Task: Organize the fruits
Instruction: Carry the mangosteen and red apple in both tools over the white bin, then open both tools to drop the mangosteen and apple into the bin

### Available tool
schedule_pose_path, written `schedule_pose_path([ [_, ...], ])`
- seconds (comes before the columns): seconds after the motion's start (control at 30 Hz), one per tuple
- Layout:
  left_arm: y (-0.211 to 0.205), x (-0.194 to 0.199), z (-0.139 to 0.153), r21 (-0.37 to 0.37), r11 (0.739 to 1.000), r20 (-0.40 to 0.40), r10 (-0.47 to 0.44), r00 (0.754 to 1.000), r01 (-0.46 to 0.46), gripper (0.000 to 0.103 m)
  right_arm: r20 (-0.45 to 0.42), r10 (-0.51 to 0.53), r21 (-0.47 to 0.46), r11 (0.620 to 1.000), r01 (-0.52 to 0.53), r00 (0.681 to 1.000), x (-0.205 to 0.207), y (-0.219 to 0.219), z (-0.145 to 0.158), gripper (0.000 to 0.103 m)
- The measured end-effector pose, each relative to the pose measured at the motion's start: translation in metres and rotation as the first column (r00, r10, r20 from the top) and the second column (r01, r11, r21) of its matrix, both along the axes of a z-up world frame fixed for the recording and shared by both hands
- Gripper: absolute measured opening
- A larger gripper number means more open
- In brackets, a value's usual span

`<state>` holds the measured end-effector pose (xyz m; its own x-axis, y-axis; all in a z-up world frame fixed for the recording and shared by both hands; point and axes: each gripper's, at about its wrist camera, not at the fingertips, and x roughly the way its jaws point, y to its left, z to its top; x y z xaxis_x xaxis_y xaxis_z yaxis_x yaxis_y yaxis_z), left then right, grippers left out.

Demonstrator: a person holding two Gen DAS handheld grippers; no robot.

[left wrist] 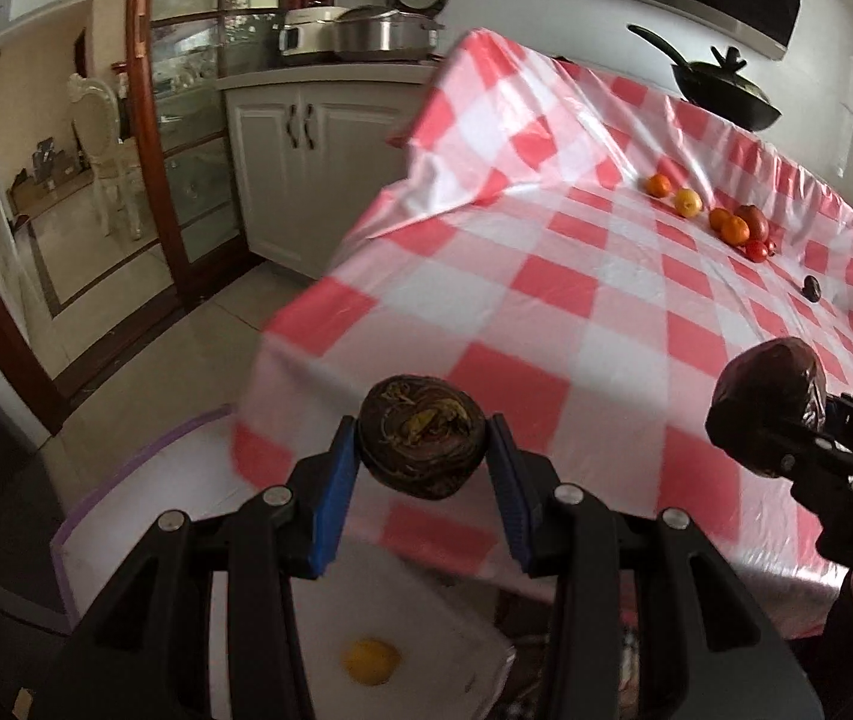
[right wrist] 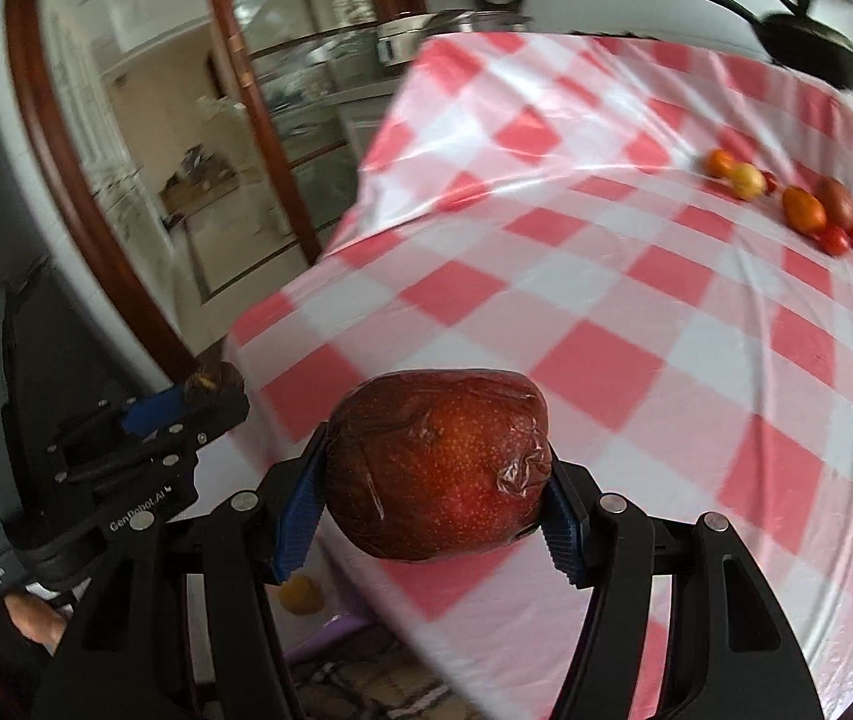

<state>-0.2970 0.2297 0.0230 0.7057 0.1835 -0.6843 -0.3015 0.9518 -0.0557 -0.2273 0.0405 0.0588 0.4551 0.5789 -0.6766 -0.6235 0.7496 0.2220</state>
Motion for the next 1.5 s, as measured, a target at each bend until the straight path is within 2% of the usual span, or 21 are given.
schedule_pose_path([
  [0.2, 0.030, -0.044, -0.013, -0.026, 0.997, -0.019, 0.071, 0.997, -0.072, 0.043, 0.049, 0.157, -0.058, 0.986, -0.154, 0.986, -0.041, 0.039, -0.005, 0.061],
  [0.37, 0.058, -0.075, -0.037, -0.051, 0.986, -0.078, 0.154, 0.985, -0.158, 0.043, 0.065, 0.302, -0.128, 0.948, -0.293, 0.951, -0.076, 0.071, -0.018, 0.061],
  [0.57, 0.088, -0.099, -0.080, -0.060, 0.968, -0.179, 0.231, 0.956, -0.245, 0.043, 0.043, 0.465, -0.248, 0.862, -0.442, 0.884, -0.114, 0.110, -0.043, 0.061],
  [0.67, 0.098, -0.100, -0.111, -0.064, 0.959, -0.270, 0.248, 0.930, -0.275, 0.043, -0.044, 0.511, -0.317, 0.808, -0.497, 0.858, -0.120, 0.130, -0.073, 0.061],
  [0.8, 0.104, -0.100, -0.144, -0.068, 0.953, -0.364, 0.253, 0.896, -0.297, 0.043, -0.130, 0.518, -0.416, 0.745, -0.521, 0.845, -0.118, 0.152, -0.117, 0.061],
  [0.87, 0.106, -0.100, -0.154, -0.055, 0.951, -0.392, 0.261, 0.882, -0.305, 0.043, -0.159, 0.512, -0.443, 0.727, -0.525, 0.844, -0.117, 0.159, -0.135, 0.061],
  [0.97, 0.112, -0.098, -0.159, -0.080, 0.945, -0.425, 0.257, 0.868, -0.318, 0.043, -0.218, 0.499, -0.457, 0.707, -0.540, 0.839, -0.112, 0.167, -0.155, 0.061],
  [1.2, 0.119, -0.094, -0.171, -0.081, 0.938, -0.492, 0.256, 0.832, -0.337, 0.044, -0.226, 0.531, -0.477, 0.670, -0.569, 0.816, -0.115, 0.180, -0.166, 0.061],
  [1.33, 0.122, -0.091, -0.171, -0.063, 0.933, -0.512, 0.275, 0.814, -0.355, 0.044, -0.222, 0.543, -0.471, 0.667, -0.576, 0.810, -0.111, 0.176, -0.167, 0.062],
  [1.43, 0.121, -0.090, -0.172, -0.055, 0.926, -0.522, 0.293, 0.801, -0.374, 0.053, -0.219, 0.551, -0.462, 0.669, -0.583, 0.806, -0.111, 0.172, -0.164, 0.062],
  [1.5, 0.127, -0.091, -0.172, -0.062, 0.920, -0.520, 0.302, 0.799, -0.387, 0.066, -0.221, 0.556, -0.458, 0.666, -0.588, 0.801, -0.112, 0.170, -0.162, 0.064],
])
